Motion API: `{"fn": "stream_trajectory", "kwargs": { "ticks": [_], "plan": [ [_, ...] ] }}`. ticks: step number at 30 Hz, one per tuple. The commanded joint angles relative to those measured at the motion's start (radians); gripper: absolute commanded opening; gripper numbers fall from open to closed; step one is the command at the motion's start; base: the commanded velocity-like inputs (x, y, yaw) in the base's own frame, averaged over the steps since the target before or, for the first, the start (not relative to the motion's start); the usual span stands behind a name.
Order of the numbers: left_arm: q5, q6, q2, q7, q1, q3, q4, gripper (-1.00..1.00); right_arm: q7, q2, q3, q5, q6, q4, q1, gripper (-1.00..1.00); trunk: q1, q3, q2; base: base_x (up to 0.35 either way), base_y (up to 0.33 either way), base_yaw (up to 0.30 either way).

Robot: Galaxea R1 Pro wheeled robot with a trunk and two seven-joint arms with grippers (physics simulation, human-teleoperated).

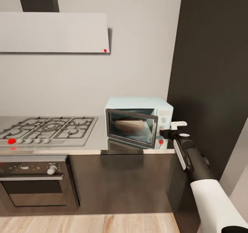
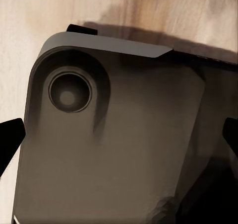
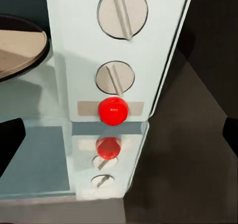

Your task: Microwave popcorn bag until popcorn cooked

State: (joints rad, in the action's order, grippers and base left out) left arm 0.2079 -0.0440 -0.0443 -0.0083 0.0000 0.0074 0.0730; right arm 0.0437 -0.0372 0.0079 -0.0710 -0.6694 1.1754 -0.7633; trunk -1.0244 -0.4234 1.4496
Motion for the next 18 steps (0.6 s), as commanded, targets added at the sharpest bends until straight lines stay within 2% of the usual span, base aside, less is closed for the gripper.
{"fn": "stream_trajectory", "kwargs": {
  "ticks": [1,6,11,13,18],
  "plan": [
    [0.007,-0.002,0.000,-0.001,0.000,0.000,0.001,1.00,-0.001,0.001,0.001,-0.007,-0.006,0.001,-0.001,1.00,-0.001,-0.001,0.000,0.317,0.000,0.000],
    [0.007,-0.002,0.000,0.000,0.000,0.001,0.001,1.00,-0.004,0.006,0.003,-0.007,-0.006,0.004,-0.001,1.00,-0.001,-0.001,0.000,0.218,0.000,0.000],
    [0.008,-0.002,0.000,0.000,0.000,0.002,0.001,1.00,-0.013,0.007,0.003,0.004,-0.006,0.005,-0.001,1.00,-0.001,-0.001,0.000,0.022,0.000,0.000],
    [0.006,-0.002,0.000,0.001,0.002,0.005,0.002,1.00,-0.014,0.010,0.003,-0.015,-0.004,0.012,-0.001,1.00,-0.001,-0.001,0.000,0.000,0.000,0.000],
    [0.006,-0.002,0.000,0.001,0.002,0.006,0.002,1.00,-0.014,0.007,0.003,-0.012,-0.007,0.013,-0.001,1.00,-0.001,-0.001,0.000,0.000,0.000,0.000]
  ]
}}
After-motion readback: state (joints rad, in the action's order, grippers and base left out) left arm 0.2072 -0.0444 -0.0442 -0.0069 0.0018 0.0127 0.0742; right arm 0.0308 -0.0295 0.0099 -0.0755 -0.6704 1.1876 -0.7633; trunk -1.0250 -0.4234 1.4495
